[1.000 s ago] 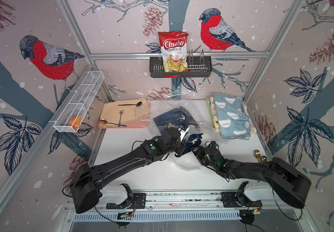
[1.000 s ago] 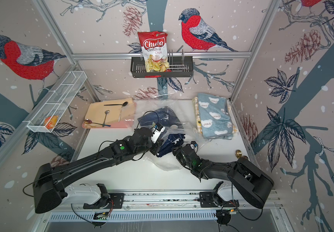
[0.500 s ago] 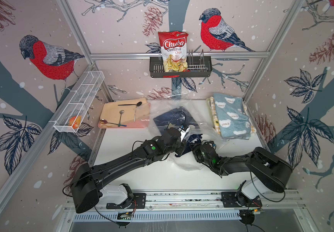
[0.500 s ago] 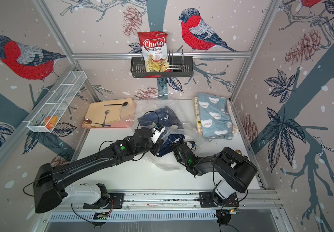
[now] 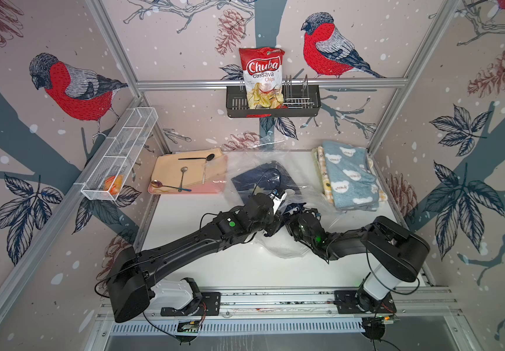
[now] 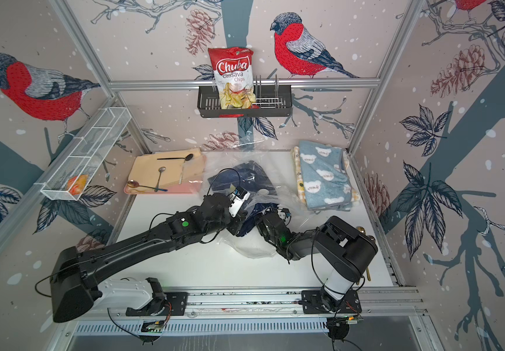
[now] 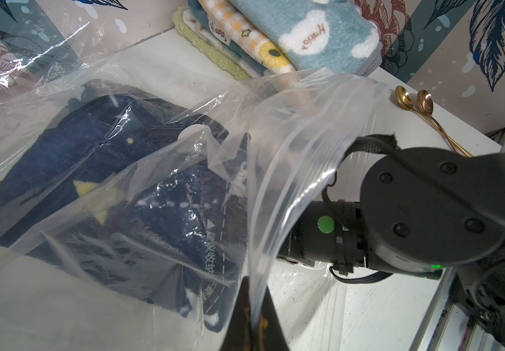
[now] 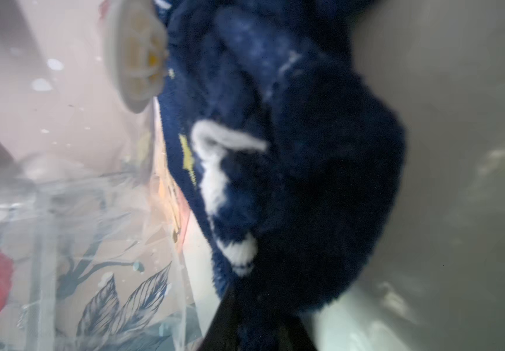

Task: Take the blanket out of the vacuum bag
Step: Take out the blanket from the vacuum bag.

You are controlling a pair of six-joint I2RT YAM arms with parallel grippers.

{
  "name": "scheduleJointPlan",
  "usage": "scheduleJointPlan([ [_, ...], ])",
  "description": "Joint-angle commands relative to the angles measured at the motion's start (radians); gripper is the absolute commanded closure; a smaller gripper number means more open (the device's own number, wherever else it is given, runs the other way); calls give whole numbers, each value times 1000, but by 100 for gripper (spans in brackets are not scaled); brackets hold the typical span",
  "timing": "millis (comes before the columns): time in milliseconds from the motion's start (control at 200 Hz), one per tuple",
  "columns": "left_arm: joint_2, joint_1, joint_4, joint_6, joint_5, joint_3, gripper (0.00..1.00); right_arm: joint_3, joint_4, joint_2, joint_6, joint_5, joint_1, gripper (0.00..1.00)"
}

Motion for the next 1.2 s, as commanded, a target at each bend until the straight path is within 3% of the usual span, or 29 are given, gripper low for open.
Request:
scheduleJointPlan([
  [0, -3, -1, 11, 3, -2, 7, 97, 33, -35, -33, -66, -11, -3, 88],
  [260, -1, -1, 11, 4, -4, 7, 97, 32, -56, -54, -81, -32, -25, 88],
  [380, 1, -1, 12, 4, -3, 7, 97, -10, -22, -46, -48, -47, -20, 77],
  [550, 1, -1, 12, 3, -1, 7, 97, -76, 55, -23, 6, -60, -16, 50],
  [956, -1, -1, 9, 3, -1, 8, 97, -52, 139, 97, 75, -36, 11, 28],
  [1196, -9, -1, 10, 4, -6, 5, 97, 50, 30, 184, 82, 71, -3, 26],
])
